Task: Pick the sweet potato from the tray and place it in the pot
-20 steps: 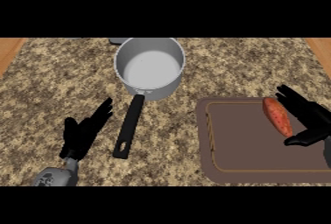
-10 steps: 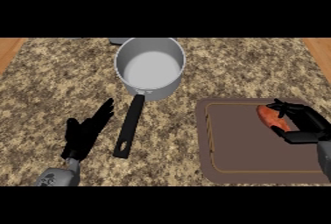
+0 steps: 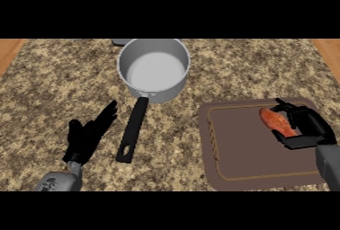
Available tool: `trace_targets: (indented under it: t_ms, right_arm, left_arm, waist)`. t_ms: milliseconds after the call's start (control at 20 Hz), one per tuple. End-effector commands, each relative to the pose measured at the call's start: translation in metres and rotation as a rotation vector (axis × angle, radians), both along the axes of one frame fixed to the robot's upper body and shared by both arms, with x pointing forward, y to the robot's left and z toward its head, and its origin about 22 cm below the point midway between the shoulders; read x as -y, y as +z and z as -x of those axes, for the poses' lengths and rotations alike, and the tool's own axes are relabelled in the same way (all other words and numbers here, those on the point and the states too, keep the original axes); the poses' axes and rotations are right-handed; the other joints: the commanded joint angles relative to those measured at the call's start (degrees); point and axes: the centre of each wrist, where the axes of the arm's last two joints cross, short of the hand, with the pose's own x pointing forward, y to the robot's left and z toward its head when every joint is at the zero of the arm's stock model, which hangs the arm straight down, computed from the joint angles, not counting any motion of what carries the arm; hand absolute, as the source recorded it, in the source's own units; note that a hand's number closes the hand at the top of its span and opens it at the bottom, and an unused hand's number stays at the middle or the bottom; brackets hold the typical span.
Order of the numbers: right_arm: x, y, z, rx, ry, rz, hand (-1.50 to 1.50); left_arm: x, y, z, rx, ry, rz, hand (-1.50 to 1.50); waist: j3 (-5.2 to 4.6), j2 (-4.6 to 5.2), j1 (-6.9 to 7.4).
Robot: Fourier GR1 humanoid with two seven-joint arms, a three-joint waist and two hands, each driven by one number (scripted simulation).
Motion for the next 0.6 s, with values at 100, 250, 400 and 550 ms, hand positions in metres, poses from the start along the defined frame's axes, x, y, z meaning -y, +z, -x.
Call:
trace_targets:
  t_ms: [100,250,400,550]
  right_arm:
    - [-0.064,-0.004,-0.030,0.143,0.158,0.067,1.50]
    - [-0.052,0.005,-0.037,0.208,0.153,0.120,1.50]
    - [-0.070,-0.001,-0.023,0.240,0.162,0.139,1.50]
    - [-0.080,0.042,-0.047,0.291,0.157,0.195,1.50]
  left_arm:
    - [0.010,-0.002,0.000,-0.012,-0.002,-0.002,0.00]
    - [-0.003,-0.005,0.000,-0.032,-0.009,0.005,0.00]
    - [-0.011,-0.016,0.010,-0.008,0.025,-0.005,0.00]
    - [-0.010,-0.008,0.015,-0.022,0.016,0.011,0.00]
  waist:
    - [1.24,1.12,1.21]
    - [1.19,1.03,0.65]
    - [1.11,0.68,-0.29]
    - [1.08,0.51,-0.38]
